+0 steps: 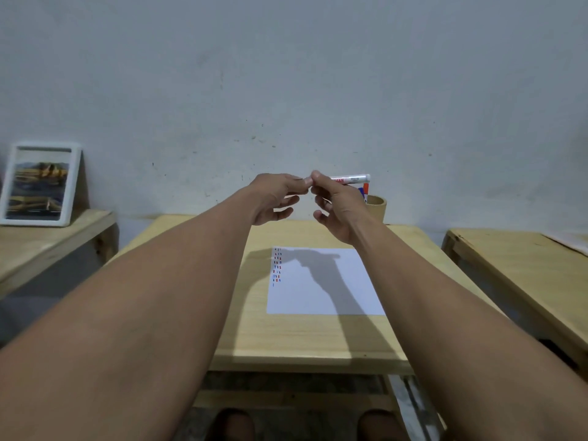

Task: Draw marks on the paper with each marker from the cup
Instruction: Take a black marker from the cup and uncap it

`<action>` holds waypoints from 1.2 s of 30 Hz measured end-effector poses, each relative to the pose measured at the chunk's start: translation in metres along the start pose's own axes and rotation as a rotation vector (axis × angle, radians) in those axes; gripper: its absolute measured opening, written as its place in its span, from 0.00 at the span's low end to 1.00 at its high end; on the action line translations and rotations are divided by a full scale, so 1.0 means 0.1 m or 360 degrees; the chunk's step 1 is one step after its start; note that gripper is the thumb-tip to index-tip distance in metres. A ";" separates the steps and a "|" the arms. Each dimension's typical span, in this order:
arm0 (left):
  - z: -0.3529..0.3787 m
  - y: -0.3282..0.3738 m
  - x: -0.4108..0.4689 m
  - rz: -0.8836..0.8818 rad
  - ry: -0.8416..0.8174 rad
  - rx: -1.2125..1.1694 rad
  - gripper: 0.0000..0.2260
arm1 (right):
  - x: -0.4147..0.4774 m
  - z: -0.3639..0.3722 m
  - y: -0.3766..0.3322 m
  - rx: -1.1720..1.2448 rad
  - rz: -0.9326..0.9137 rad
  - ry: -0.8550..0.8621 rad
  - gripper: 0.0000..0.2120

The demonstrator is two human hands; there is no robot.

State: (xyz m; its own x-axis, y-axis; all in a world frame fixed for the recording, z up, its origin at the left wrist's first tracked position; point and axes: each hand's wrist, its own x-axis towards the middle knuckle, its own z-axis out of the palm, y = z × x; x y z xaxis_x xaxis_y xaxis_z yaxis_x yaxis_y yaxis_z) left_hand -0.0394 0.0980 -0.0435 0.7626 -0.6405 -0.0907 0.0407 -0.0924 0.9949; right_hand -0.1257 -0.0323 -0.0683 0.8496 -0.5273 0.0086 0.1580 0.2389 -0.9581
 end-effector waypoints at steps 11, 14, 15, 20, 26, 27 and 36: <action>-0.05 -0.15 0.06 0.0001 0.0111 -0.0002 0.12 | 0.05 -0.10 0.16 0.0077 -0.0125 -0.0004 0.05; -0.09 -0.19 0.09 -0.0031 0.0130 -0.0020 0.10 | 0.07 -0.09 0.23 0.0103 -0.0145 -0.0003 0.05; -0.11 -0.20 0.10 -0.0042 0.0134 -0.0027 0.10 | 0.07 -0.07 0.26 0.0113 -0.0149 -0.0002 0.05; -0.22 -0.24 0.13 -0.0170 0.0081 -0.0065 0.08 | 0.10 0.01 0.37 0.0091 -0.0164 0.0028 0.04; -0.33 -0.31 0.14 -0.0298 -0.0021 -0.0104 0.06 | 0.12 0.07 0.45 0.0052 -0.0157 0.0025 0.04; -0.33 -0.31 0.15 -0.0305 -0.0025 -0.0100 0.06 | 0.13 0.07 0.46 0.0046 -0.0159 0.0024 0.04; -0.16 -0.37 0.22 0.0180 0.0093 0.0384 0.05 | 0.19 0.03 0.46 0.0203 -0.0066 0.0184 0.05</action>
State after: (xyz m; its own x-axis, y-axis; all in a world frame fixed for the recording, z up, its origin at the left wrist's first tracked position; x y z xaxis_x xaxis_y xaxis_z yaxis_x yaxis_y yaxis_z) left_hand -0.0135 0.0991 -0.0814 0.7896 -0.6129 0.0298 -0.1963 -0.2063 0.9586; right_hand -0.1007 -0.0295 -0.1115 0.7785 -0.6276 0.0074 0.2606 0.3125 -0.9135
